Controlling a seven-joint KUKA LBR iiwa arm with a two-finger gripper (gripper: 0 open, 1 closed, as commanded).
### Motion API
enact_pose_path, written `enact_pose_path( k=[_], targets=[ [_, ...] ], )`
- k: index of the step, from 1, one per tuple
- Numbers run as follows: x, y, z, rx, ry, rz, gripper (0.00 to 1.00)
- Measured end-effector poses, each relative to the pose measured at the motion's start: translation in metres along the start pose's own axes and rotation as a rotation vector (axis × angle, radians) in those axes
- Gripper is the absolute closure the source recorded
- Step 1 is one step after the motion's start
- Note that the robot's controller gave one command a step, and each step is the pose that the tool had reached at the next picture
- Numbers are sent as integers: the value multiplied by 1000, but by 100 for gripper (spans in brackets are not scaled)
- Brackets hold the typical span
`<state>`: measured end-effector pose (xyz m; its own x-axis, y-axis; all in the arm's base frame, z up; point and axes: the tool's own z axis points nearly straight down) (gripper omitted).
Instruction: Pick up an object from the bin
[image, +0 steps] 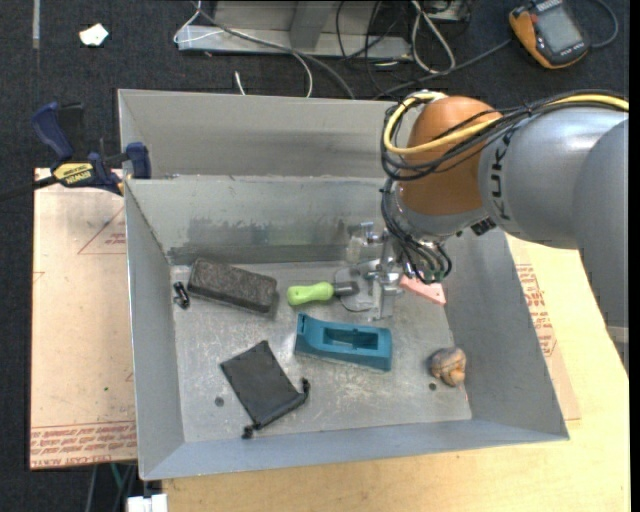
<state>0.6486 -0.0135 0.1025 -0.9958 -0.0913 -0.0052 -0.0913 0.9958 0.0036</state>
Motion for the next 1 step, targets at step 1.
enact_pose_path(
  k=[1],
  targets=[
    [0,-58,3,5,-4,89,0]
  ],
)
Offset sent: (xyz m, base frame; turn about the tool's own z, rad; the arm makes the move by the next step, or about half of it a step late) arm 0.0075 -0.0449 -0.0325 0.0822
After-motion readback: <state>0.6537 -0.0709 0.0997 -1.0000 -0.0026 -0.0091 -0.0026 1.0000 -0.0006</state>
